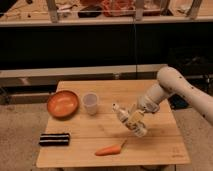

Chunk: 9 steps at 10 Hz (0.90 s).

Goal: Stand the bottle upright

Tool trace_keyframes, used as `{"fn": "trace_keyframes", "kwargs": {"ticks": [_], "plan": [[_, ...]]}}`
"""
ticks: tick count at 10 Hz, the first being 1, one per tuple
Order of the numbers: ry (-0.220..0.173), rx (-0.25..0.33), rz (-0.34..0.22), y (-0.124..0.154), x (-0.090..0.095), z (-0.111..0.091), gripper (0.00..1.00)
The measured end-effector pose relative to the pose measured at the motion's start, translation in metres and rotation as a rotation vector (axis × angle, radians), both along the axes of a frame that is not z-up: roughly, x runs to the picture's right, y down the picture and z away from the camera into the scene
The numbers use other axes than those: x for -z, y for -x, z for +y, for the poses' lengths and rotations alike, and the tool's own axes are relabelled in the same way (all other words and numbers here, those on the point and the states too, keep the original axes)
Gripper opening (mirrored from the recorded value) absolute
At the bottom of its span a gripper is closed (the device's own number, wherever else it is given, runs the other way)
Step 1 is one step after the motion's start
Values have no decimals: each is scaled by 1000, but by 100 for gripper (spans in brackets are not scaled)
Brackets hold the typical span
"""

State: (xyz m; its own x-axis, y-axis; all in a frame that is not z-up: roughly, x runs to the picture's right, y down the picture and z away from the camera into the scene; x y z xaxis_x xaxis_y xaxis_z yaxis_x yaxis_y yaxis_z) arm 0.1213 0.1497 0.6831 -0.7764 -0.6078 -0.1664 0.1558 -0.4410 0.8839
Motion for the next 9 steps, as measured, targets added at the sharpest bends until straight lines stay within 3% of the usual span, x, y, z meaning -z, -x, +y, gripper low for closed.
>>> {"fn": "trace_keyframes", "kwargs": {"ticks": [2, 4, 6, 9], "plan": [[-68, -22, -33, -4, 0, 0, 0], [-102, -51, -70, -5, -3, -5, 0], [-145, -111, -135, -11, -5, -15, 0], [-192, -152, -242, -6, -8, -25, 0]]}}
